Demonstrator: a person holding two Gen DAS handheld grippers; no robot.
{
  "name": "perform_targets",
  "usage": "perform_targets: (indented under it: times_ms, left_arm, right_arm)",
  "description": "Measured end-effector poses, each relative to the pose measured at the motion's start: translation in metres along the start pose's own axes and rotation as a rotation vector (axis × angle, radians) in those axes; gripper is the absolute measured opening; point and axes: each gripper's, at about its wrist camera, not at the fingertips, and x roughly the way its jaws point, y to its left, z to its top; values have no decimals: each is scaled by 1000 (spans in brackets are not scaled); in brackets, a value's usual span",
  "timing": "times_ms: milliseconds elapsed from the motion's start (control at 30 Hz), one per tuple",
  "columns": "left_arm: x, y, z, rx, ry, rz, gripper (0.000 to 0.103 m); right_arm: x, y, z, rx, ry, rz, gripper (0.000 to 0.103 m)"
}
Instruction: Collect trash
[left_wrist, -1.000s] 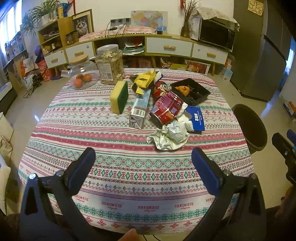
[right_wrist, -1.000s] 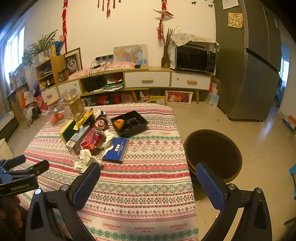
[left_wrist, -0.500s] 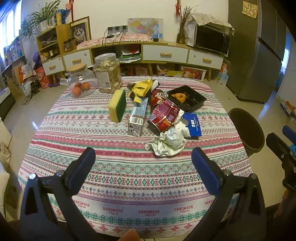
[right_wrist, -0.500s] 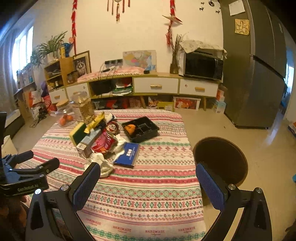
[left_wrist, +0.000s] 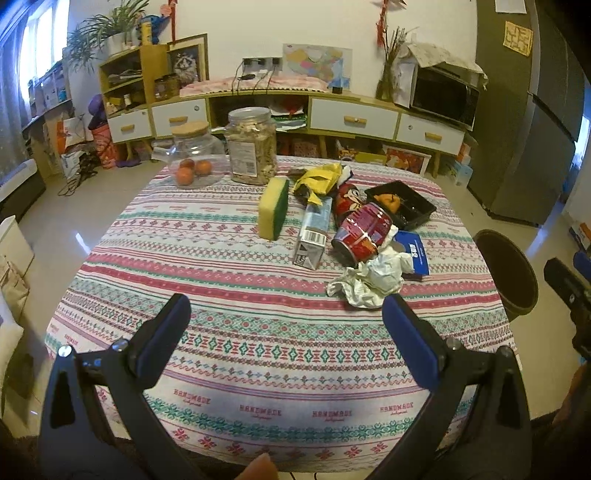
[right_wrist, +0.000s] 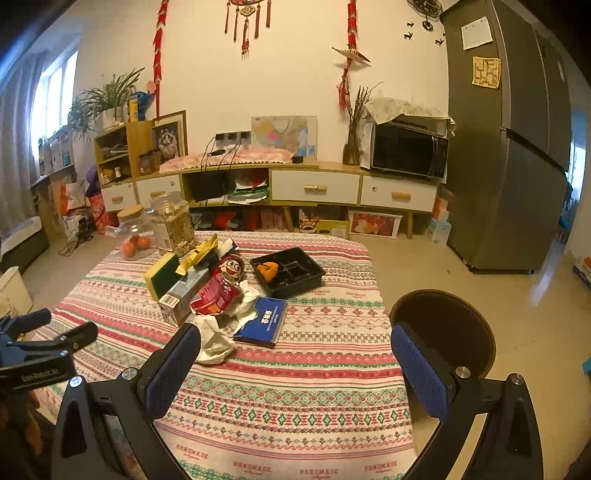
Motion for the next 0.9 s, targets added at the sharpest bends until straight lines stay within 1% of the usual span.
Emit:
perform_targets:
  times_ms: [233,400,900]
  left_arm:
    - [-1,0,1,4,-11,-16,103]
    - [-2,-2,1,10,-13,-25,103]
    - [-4,-4,1,17,-15,-24,103]
  right_arm:
    - [-1,-6,-3,11,0,-17,103]
    - [-1,-10,-2,36,2,-8,103]
    - [-1,-8,-3,33,-4,-11,103]
